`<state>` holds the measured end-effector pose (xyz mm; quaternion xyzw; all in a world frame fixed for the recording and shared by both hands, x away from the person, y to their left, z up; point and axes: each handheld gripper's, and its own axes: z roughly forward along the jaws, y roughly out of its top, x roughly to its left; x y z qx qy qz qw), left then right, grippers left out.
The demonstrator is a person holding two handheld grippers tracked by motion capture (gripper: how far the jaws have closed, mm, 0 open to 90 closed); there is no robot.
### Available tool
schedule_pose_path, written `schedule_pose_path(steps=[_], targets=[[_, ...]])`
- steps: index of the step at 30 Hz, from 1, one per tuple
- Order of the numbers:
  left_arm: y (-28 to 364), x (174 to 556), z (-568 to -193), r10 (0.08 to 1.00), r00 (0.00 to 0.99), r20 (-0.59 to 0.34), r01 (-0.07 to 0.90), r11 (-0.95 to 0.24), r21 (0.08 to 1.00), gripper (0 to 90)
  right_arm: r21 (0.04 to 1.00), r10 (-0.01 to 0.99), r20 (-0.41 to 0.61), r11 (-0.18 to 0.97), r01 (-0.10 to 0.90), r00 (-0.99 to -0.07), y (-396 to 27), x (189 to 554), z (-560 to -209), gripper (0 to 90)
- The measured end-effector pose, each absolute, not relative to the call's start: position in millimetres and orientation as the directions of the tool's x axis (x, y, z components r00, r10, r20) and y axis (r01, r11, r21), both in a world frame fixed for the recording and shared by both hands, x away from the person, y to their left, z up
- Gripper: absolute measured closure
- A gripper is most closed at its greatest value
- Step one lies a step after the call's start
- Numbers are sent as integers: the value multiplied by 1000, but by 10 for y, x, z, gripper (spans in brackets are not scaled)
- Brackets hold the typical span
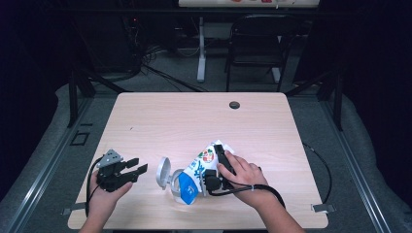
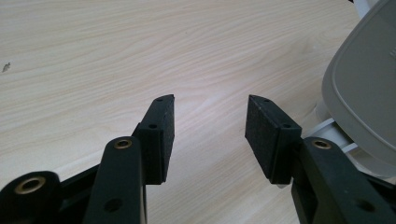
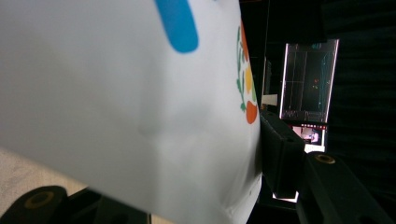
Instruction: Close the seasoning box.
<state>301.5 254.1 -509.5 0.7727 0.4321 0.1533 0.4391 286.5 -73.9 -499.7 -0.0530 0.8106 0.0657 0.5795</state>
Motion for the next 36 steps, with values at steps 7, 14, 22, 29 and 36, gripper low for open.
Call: schedule_pose_path(steps=[7, 14, 22, 29, 36], targets=[[2541, 3014, -5093, 802, 579, -143, 533, -241, 811, 531, 43, -11, -946, 986, -160, -323, -737, 2862, -4996, 526], [2540, 3012, -5091, 803, 579, -142, 534, -242, 810, 531, 42, -12, -947, 986, -160, -322, -738, 2861, -4997, 527], [2541, 3012, -5094, 804, 577, -144, 533, -237, 812, 531, 40, -14, -947, 986, -163, -321, -738, 2863, -4997, 529], [2541, 3012, -5092, 803, 578, -145, 534, -238, 811, 531, 20, -32, -948, 987, -160, -318, -731, 2858, -4982, 530], [2541, 3012, -5091, 803, 578, -145, 534, -238, 811, 531, 17, -35, -948, 987, -162, -316, -730, 2858, -4981, 531]])
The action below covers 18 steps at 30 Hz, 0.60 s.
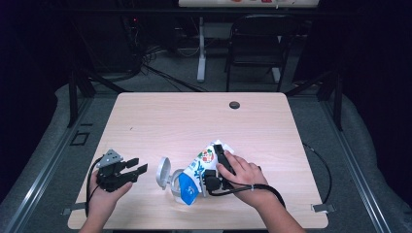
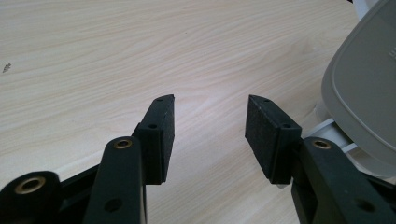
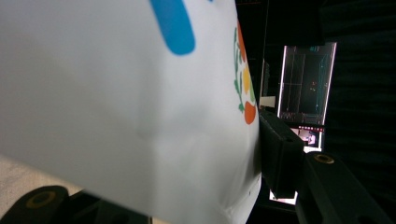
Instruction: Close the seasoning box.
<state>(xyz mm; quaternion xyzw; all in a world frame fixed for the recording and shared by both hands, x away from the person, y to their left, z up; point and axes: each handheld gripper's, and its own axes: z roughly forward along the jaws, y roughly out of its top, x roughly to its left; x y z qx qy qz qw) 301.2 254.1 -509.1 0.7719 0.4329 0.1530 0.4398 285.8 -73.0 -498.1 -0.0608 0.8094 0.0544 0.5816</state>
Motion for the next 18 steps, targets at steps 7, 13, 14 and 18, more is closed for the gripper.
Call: schedule_pose_path(steps=[7, 13, 14, 18], targets=[[2542, 3010, -5089, 803, 578, -143, 532, -238, 813, 531, 25, -31, -950, 984, -174, -310, -730, 2861, -4987, 535], [2547, 3009, -5087, 805, 575, -146, 534, -234, 813, 531, 22, -33, -951, 985, -173, -309, -726, 2859, -4983, 538], [2547, 3009, -5087, 805, 575, -145, 534, -235, 812, 531, 13, -41, -951, 985, -170, -308, -724, 2855, -4973, 539], [2546, 3009, -5088, 805, 576, -145, 534, -236, 812, 531, 12, -41, -950, 986, -167, -310, -722, 2853, -4972, 541]])
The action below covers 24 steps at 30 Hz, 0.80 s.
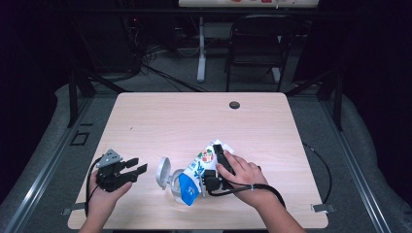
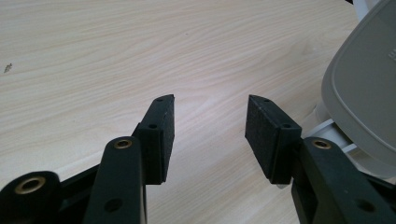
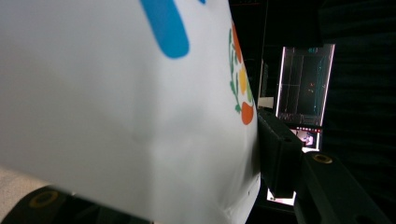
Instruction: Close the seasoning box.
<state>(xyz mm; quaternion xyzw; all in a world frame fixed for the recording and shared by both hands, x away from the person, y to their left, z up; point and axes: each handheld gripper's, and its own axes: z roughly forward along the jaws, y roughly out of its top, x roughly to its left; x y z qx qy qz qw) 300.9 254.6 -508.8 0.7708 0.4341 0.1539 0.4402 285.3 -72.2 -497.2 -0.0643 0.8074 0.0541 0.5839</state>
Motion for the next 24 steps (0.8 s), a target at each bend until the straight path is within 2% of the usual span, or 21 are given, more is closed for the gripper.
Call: schedule_pose_path(steps=[24], targets=[[2552, 3016, -5094, 805, 576, -144, 534, -236, 812, 531, 13, -43, -950, 984, -175, -310, -722, 2854, -4973, 546]])
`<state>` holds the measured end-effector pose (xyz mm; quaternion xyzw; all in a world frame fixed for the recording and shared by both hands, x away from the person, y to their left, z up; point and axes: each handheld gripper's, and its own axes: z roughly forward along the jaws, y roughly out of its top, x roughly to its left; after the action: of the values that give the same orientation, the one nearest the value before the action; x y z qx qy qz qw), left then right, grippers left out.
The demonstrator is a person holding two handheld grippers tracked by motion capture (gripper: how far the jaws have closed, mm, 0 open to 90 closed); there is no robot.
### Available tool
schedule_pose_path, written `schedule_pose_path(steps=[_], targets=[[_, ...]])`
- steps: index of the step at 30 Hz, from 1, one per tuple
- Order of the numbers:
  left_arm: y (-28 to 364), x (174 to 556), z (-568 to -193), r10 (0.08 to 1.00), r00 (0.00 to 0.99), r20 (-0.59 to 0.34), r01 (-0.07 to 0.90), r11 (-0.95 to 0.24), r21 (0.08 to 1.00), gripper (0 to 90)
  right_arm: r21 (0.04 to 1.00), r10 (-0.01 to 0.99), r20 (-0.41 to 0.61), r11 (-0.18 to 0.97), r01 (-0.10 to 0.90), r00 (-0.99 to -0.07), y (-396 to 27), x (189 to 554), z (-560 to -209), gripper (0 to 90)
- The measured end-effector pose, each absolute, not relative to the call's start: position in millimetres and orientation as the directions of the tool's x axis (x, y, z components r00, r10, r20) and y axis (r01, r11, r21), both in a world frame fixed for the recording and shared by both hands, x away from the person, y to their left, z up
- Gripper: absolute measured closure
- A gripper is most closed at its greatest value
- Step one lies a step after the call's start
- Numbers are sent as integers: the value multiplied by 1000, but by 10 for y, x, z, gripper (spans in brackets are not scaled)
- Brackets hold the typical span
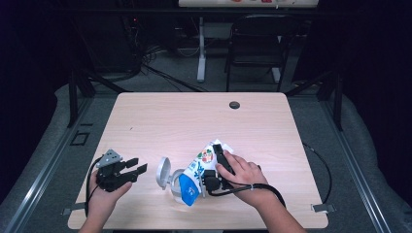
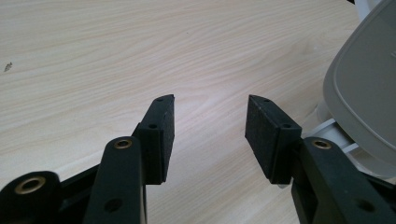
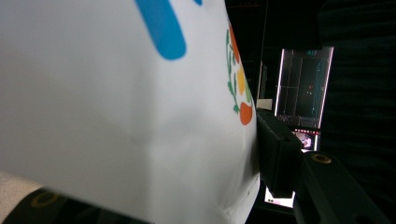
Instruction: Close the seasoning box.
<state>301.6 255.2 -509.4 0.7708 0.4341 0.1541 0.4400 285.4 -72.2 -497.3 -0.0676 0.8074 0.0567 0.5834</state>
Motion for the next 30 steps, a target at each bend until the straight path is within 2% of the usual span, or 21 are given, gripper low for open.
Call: schedule_pose_path(steps=[30], targets=[[2554, 3016, -5094, 805, 575, -144, 533, -235, 813, 531, -4, -60, -950, 983, -181, -306, -720, 2853, -4962, 554]])
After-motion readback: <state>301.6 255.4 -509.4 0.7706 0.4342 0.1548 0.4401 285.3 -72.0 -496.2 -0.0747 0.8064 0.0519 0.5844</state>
